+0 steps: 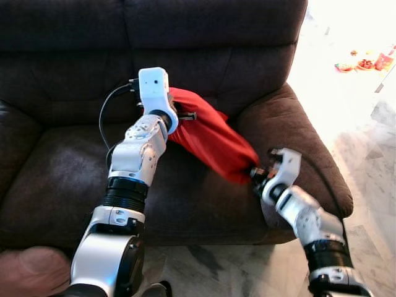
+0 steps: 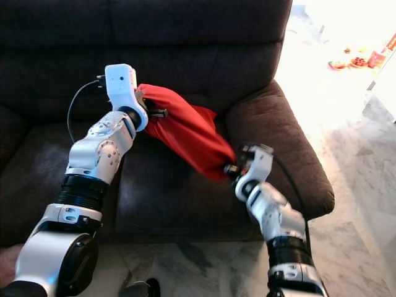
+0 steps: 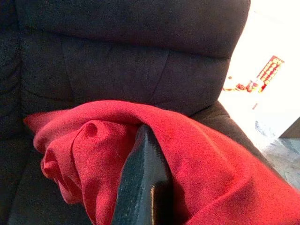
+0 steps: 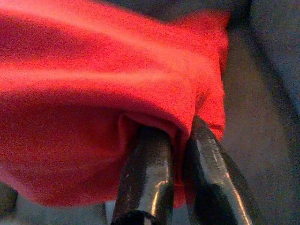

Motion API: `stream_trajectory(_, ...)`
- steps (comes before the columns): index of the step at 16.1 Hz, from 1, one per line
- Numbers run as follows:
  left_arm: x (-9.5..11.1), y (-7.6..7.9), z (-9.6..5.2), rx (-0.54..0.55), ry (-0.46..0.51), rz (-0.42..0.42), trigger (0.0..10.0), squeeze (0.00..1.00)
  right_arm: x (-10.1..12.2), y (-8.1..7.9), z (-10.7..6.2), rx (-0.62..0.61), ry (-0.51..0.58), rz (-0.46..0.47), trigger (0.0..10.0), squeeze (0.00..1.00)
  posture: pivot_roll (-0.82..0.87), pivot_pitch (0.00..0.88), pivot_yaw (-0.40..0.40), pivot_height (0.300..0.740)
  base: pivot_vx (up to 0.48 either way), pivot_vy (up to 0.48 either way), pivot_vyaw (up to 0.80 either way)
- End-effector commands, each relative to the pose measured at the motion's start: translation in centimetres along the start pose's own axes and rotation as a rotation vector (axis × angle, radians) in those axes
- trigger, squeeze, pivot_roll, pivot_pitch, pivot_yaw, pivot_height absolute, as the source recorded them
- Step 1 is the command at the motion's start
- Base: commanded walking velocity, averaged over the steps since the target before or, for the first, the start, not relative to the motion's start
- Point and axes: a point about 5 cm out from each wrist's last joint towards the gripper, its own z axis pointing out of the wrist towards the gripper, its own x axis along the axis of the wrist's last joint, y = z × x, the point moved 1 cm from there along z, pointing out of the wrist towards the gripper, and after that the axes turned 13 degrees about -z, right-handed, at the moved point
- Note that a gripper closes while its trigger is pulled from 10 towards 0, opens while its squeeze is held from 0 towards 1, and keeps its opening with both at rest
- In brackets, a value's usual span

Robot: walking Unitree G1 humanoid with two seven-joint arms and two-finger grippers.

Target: Move the pillow to the sofa from floor

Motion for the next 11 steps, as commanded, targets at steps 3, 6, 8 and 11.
stream_trajectory(3, 2.2, 0.9, -0.7, -0.056, 0.115, 0.039, 10.0, 0.0, 7.5, -1.4, 0.0, -0.011, 0.295, -0.023, 0.0, 0.0, 0.04, 0.13, -0.002, 0.74, 0.0, 0.0, 0.0)
stream_trajectory(6, 2.8, -0.1, -1.5, -0.048, 0.175, 0.026, 10.0, 0.0, 12.9, -3.1, -0.9, -0.024, 0.481, -0.109, 10.0, 0.0, 0.04, 0.111, 0.002, 0.74, 0.0, 0.0, 0.0)
stream_trajectory(8, 3.2, -0.6, -2.0, -0.038, 0.21, 0.022, 10.0, 0.0, 14.7, -4.3, -1.4, -0.006, 0.554, -0.129, 10.0, 0.0, 0.04, 0.105, 0.004, 0.74, 0.0, 0.0, 0.0)
stream_trajectory(11, 4.2, -1.5, -2.4, -0.002, 0.262, 0.099, 10.0, 0.0, 17.4, -5.9, -2.1, 0.0, 0.655, -0.159, 10.0, 0.0, 0.04, 0.106, 0.002, 0.74, 0.0, 0.0, 0.0)
